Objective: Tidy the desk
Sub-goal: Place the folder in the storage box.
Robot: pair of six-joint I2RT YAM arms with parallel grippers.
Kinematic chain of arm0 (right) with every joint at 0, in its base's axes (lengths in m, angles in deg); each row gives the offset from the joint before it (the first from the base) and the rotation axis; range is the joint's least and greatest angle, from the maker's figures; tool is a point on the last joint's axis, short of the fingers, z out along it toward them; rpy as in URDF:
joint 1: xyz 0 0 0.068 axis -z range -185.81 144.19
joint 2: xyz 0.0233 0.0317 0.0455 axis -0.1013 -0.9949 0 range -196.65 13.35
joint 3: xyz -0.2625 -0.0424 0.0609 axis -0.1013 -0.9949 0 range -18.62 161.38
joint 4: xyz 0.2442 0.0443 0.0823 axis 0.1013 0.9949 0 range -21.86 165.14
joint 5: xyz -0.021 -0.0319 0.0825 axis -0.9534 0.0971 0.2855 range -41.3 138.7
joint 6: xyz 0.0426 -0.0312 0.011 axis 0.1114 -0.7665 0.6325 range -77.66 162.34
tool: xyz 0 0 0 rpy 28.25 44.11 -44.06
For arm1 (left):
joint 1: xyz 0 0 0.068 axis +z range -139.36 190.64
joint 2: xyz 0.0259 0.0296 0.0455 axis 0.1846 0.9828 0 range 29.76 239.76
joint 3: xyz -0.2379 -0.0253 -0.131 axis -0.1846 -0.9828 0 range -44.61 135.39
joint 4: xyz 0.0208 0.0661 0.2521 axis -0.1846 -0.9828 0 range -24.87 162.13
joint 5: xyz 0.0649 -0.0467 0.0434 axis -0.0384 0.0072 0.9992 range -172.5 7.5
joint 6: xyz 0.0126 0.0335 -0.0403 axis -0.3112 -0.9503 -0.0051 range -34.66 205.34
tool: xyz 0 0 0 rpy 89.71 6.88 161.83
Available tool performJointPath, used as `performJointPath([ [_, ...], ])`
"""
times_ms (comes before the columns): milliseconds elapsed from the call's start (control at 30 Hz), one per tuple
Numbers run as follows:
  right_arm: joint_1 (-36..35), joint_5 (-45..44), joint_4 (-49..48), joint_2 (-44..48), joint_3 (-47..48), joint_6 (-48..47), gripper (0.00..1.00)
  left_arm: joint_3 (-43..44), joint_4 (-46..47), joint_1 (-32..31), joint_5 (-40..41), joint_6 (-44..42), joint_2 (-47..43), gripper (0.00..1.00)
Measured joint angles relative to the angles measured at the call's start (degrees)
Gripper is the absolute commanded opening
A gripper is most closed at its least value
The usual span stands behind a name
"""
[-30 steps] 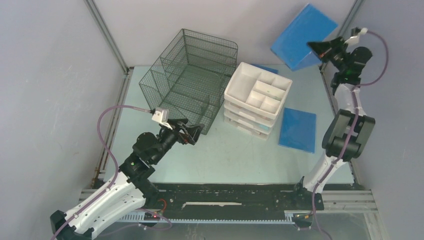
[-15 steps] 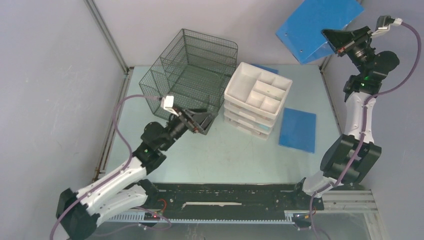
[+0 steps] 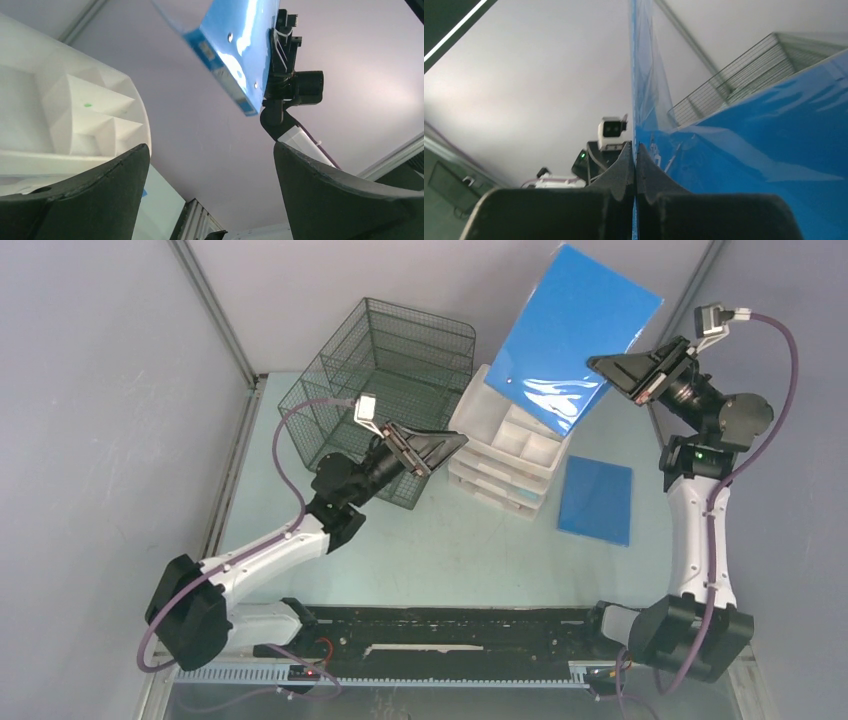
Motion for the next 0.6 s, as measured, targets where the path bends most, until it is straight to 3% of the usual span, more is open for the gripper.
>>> performJointPath([
  [600,-13.09,4.26,16.81,9.75,-4.28,-13.53,0.00,2.99,5.53,0.11,-7.89,5.03,5.55,1.00],
])
